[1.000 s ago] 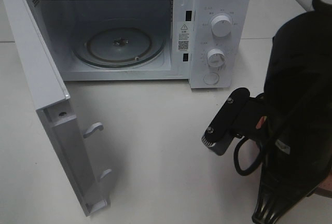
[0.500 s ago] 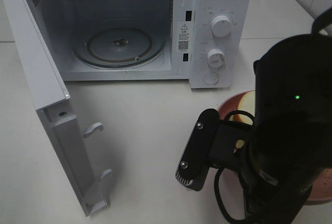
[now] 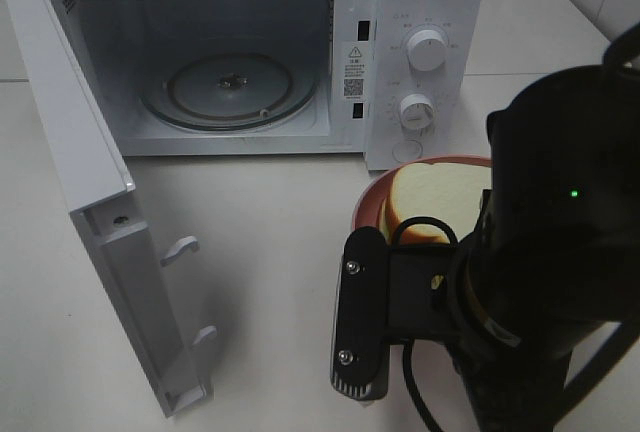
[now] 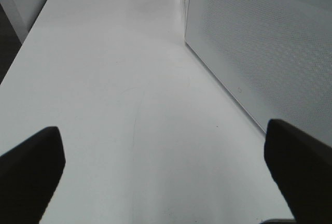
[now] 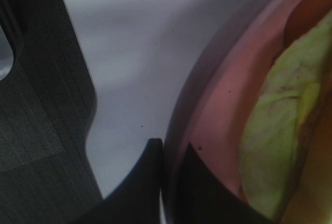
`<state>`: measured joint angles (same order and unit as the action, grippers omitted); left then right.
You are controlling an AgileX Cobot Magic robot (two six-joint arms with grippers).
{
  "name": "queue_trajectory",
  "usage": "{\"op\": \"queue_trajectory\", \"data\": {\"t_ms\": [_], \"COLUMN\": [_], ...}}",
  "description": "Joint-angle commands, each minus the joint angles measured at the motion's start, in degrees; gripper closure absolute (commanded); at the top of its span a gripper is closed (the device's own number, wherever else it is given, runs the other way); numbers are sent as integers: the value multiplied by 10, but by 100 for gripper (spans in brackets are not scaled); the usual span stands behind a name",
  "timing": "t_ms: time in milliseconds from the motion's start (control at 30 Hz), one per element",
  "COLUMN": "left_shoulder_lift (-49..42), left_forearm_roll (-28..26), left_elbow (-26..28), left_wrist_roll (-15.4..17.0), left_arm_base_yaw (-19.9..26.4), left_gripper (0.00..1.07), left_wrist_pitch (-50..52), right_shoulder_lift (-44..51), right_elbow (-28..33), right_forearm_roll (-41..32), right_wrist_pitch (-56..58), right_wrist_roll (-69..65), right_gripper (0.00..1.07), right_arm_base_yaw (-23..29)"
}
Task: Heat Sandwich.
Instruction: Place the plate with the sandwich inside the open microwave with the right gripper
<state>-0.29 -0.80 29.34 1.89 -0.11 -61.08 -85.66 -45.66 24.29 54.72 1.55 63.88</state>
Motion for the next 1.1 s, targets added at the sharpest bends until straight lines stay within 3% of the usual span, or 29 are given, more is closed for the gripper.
{"op": "queue_trajectory", "data": {"t_ms": [33,367,600,1100], "left_shoulder_lift": [-9,-9,-9,-9], "left_forearm_roll": [1,1,1,1], "left_elbow": [3,3,3,3], "left_wrist_roll": [3,3,3,3], "left_arm_base_yaw": [1,1,1,1], "left_gripper": [4,4,4,4], "left_wrist_pitch": [-2,-2,-2,-2], "right_shoulder_lift": [7,7,7,7], "right_elbow": [2,2,2,2], "right_forearm_roll": [18,36,61,35], "right_wrist_pitch": [-9,-74,-87,-160], "right_wrist_roll": [38,23,109,306], "right_gripper": [106,107,107,107], "right_arm_base_yaw": [2,1,-1,-107]}}
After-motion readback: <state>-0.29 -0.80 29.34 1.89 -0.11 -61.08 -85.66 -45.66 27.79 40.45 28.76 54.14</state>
